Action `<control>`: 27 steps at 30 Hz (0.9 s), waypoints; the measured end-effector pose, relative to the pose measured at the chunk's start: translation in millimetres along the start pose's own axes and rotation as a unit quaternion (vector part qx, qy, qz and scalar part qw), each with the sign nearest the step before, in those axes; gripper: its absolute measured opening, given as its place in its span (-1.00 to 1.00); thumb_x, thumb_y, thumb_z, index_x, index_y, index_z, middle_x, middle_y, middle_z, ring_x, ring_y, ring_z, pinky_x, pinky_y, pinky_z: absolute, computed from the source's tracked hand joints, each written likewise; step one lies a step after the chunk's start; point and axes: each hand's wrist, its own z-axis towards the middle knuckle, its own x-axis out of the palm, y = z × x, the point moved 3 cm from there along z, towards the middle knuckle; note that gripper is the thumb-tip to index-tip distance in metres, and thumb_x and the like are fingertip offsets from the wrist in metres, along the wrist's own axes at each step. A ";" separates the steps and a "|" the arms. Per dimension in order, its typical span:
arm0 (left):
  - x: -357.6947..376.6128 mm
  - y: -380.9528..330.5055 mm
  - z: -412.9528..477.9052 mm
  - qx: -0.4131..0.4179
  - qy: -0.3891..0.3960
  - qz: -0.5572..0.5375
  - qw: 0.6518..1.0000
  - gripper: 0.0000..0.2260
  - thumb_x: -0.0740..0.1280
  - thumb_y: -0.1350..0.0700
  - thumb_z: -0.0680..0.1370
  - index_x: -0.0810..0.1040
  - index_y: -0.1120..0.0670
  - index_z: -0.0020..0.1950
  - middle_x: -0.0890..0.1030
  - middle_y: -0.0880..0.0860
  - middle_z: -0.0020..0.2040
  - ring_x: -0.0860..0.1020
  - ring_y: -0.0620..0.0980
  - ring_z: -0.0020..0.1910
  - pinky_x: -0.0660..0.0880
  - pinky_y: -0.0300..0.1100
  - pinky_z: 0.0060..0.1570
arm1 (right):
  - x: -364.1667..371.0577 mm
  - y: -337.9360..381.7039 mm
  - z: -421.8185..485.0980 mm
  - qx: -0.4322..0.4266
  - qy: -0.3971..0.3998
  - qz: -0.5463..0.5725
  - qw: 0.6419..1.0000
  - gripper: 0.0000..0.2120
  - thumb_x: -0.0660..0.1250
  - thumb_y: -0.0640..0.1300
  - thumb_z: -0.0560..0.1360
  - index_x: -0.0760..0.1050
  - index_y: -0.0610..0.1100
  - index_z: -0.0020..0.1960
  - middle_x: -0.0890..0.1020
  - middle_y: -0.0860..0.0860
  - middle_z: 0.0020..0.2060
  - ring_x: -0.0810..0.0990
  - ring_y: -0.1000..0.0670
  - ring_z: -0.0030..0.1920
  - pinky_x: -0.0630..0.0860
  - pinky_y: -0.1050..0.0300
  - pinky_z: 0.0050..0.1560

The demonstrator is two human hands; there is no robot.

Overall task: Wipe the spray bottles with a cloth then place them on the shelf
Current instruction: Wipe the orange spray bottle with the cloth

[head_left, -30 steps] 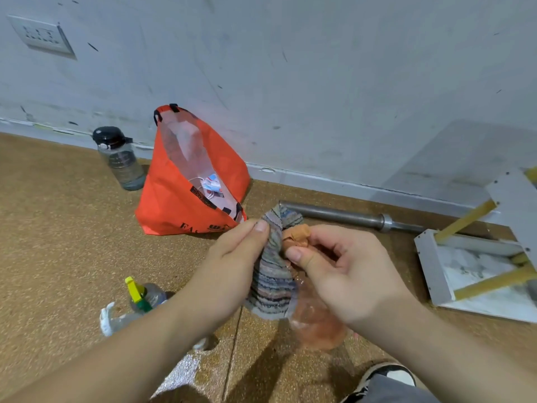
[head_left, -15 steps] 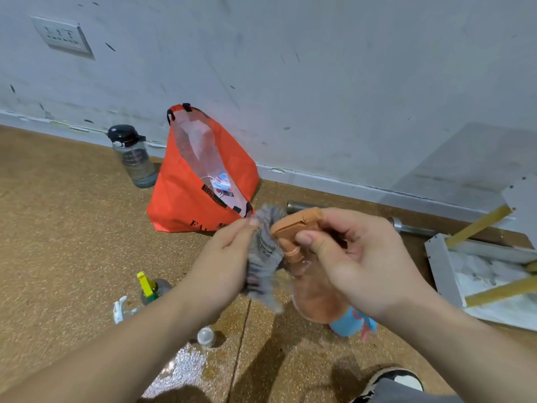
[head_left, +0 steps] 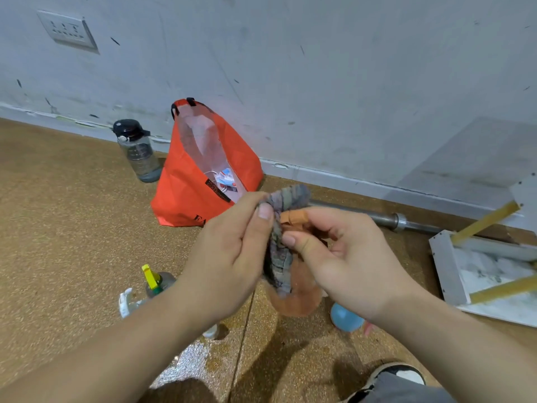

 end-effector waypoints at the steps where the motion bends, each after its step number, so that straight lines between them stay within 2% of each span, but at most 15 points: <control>1: 0.5 7.4 0.7 -0.052 0.011 -0.034 0.998 -0.73 0.12 0.03 0.76 0.48 -0.02 -0.09 0.52 -0.15 -0.28 0.45 -0.18 -0.28 0.39 -0.28 -0.22 | -2.5 0.2 1.4 0.000 -0.004 0.004 1.000 -0.80 0.39 -0.31 0.59 0.73 -0.07 0.05 0.77 0.11 -0.09 0.72 0.13 0.00 0.61 0.21 0.09; 3: 2.7 24.8 -1.1 -0.148 0.041 -0.035 0.987 -0.70 0.12 0.00 0.75 0.46 0.01 -0.14 0.51 -0.17 -0.30 0.43 -0.22 -0.28 0.38 -0.31 -0.22 | -8.4 -0.7 3.5 0.001 -0.007 -0.013 1.000 -0.78 0.38 -0.31 0.59 0.74 -0.07 0.05 0.78 0.09 -0.10 0.73 0.09 -0.02 0.62 0.18 0.06; 5: 3.7 37.1 -3.6 -0.175 0.090 0.028 0.980 -0.69 0.13 -0.03 0.73 0.43 0.05 -0.16 0.47 -0.11 -0.31 0.41 -0.20 -0.30 0.35 -0.27 -0.23 | -13.6 -1.8 4.5 0.012 0.019 -0.024 0.999 -0.77 0.37 -0.34 0.60 0.74 -0.09 0.05 0.78 0.07 -0.13 0.73 0.11 -0.08 0.59 0.30 -0.04; 7: -0.6 45.3 -4.6 -0.192 0.102 0.058 0.974 -0.68 0.14 -0.01 0.74 0.42 0.08 -0.16 0.46 -0.06 -0.31 0.41 -0.17 -0.31 0.35 -0.24 -0.23 | -20.8 -1.0 4.8 0.008 0.034 -0.037 0.999 -0.75 0.37 -0.35 0.59 0.74 -0.07 0.04 0.77 0.10 -0.15 0.71 0.16 -0.13 0.53 0.39 -0.10; 10: -16.2 50.4 -0.4 -0.236 0.036 0.049 0.970 -0.70 0.12 0.00 0.75 0.49 0.10 -0.09 0.57 0.04 -0.25 0.56 -0.01 -0.23 0.48 -0.06 -0.11 | -35.9 -2.8 7.4 -0.001 0.011 -0.045 0.999 -0.71 0.42 -0.32 0.57 0.73 0.07 0.00 0.77 0.11 -0.18 0.72 0.05 -0.13 0.59 0.29 -0.11; 11: -21.4 47.6 1.7 -0.248 0.003 0.023 0.968 -0.70 0.12 0.01 0.75 0.50 0.10 -0.06 0.60 0.02 -0.27 0.60 -0.01 -0.28 0.54 -0.06 -0.20 | -37.7 -3.3 7.5 -0.003 0.012 -0.042 0.999 -0.71 0.43 -0.33 0.56 0.73 0.06 -0.02 0.77 0.08 -0.17 0.71 0.00 -0.11 0.59 0.29 -0.09; 13: -28.4 39.3 5.9 -0.255 -0.036 -0.021 0.966 -0.70 0.10 0.02 0.76 0.49 0.10 -0.06 0.59 -0.01 -0.33 0.58 -0.09 -0.40 0.53 -0.19 -0.40 | -37.7 -4.0 6.7 -0.012 0.025 -0.040 0.999 -0.73 0.43 -0.37 0.55 0.74 -0.02 -0.01 0.76 0.01 -0.16 0.71 -0.02 -0.09 0.55 0.37 -0.06; 16: -32.2 27.7 8.4 -0.153 -0.054 0.012 0.987 -0.68 0.09 -0.01 0.77 0.46 0.12 -0.07 0.57 0.06 -0.23 0.53 -0.03 -0.28 0.53 0.00 -0.23 | -34.6 -3.3 6.5 -0.011 0.032 -0.033 0.999 -0.72 0.42 -0.38 0.55 0.73 -0.01 -0.01 0.76 0.05 -0.16 0.70 0.07 -0.14 0.52 0.41 -0.07; 18: -32.2 12.4 6.3 -0.042 -0.051 0.062 0.996 -0.74 0.09 -0.02 0.76 0.46 0.01 -0.03 0.56 -0.07 -0.21 0.52 -0.10 -0.23 0.47 -0.07 -0.19 | -29.7 -2.6 8.2 -0.014 0.036 -0.035 0.999 -0.71 0.42 -0.38 0.55 0.73 0.01 0.00 0.76 0.07 -0.15 0.69 0.16 -0.14 0.53 0.39 -0.06; 20: -24.8 -9.8 0.8 0.060 -0.017 0.085 0.994 -0.79 0.12 0.03 0.73 0.55 -0.04 0.16 0.61 -0.20 -0.06 0.59 -0.16 -0.06 0.50 -0.20 -0.03 | -19.2 -2.1 8.3 -0.020 0.054 -0.038 0.998 -0.68 0.42 -0.40 0.55 0.73 0.02 -0.01 0.76 0.11 -0.15 0.69 0.17 -0.11 0.56 0.33 -0.02; 21: -18.1 -18.7 -3.3 0.109 0.003 0.107 0.988 -0.74 0.13 0.05 0.72 0.57 0.02 0.29 0.63 -0.18 0.10 0.61 -0.10 0.10 0.51 -0.18 0.14 | -13.2 -2.7 7.6 -0.023 0.060 -0.048 0.997 -0.59 0.41 -0.43 0.53 0.71 0.11 -0.07 0.74 0.16 -0.20 0.66 0.21 -0.16 0.54 0.32 -0.06; 22: -10.7 -21.0 -7.2 0.151 0.022 0.135 0.979 -0.67 0.15 0.06 0.72 0.55 0.10 0.40 0.62 -0.06 0.24 0.59 -0.03 0.24 0.49 -0.14 0.28 | -8.1 -3.5 7.1 -0.025 0.064 -0.059 0.996 -0.48 0.38 -0.47 0.50 0.65 0.19 -0.18 0.69 0.22 -0.29 0.60 0.26 -0.23 0.50 0.33 -0.14; 24: 1.2 -14.3 -10.2 0.169 0.058 0.162 0.971 -0.60 0.13 0.03 0.73 0.47 0.15 0.51 0.58 0.04 0.36 0.55 0.04 0.33 0.45 -0.06 0.36 | -1.3 -2.9 6.6 -0.024 0.076 -0.066 0.995 -0.36 0.30 -0.54 0.42 0.52 0.25 -0.34 0.56 0.28 -0.41 0.50 0.28 -0.33 0.39 0.41 -0.24; 27: -0.1 -4.8 -6.5 0.133 0.062 0.110 0.983 -0.62 0.09 0.02 0.74 0.48 0.12 0.47 0.59 -0.01 0.22 0.57 0.01 0.18 0.47 -0.11 0.22 | 5.6 2.0 4.8 -0.043 0.065 -0.058 0.995 -0.41 0.31 -0.51 0.49 0.56 0.21 -0.29 0.60 0.32 -0.37 0.56 0.28 -0.28 0.40 0.46 -0.19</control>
